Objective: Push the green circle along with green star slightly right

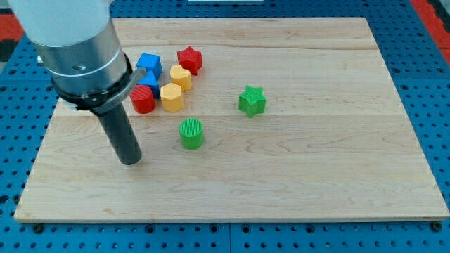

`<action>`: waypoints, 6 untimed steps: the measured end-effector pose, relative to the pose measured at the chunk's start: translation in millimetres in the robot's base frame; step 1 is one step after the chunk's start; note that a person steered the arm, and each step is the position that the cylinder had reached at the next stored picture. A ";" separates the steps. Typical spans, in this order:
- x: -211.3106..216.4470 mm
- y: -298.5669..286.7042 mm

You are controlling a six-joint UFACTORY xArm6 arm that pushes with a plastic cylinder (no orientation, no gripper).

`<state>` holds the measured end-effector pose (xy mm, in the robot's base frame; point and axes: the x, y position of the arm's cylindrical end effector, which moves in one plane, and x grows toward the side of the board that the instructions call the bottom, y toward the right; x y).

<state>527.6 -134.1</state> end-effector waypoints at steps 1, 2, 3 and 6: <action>-6.6 48.1; -40.4 82.3; -70.1 104.8; -92.7 78.1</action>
